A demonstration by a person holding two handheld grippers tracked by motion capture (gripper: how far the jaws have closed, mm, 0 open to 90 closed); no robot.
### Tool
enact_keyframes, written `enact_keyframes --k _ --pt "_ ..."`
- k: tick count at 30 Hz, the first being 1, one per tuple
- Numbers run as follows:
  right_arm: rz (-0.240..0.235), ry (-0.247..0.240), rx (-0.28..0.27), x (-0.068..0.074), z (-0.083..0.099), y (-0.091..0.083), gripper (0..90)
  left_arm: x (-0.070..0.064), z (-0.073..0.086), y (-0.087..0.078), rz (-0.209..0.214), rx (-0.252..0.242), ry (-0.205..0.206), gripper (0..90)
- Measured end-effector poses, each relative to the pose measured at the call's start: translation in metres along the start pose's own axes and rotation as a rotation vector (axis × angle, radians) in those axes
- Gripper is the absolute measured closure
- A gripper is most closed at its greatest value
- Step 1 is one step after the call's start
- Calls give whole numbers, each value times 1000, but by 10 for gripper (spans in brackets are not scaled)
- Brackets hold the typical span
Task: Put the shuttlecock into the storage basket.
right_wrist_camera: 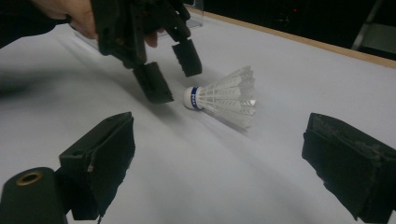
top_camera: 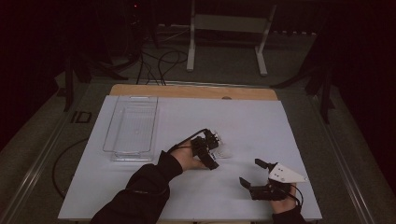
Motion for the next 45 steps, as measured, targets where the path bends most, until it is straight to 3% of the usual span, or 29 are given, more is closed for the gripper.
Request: enact_keyframes --k 13,28,45 --pt "-1 2 3 -1 1 0 91 8 -5 10 17 35 -18 412" --pt "1 1 4 -1 0 0 91 13 -2 22 12 95 -5 549" --pt "1 1 6 -1 1 0 91 17 -3 21 -7 98 3 653"
Point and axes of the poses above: each handheld gripper's, and its own axes: y roughly forward along the jaws, z roughly out of its underside, x roughly to its left, the point moved 10 cm from there along y, roughly forward along the jaws, and after that the axes turned 4 degrees about x, right-handed, at the moved point
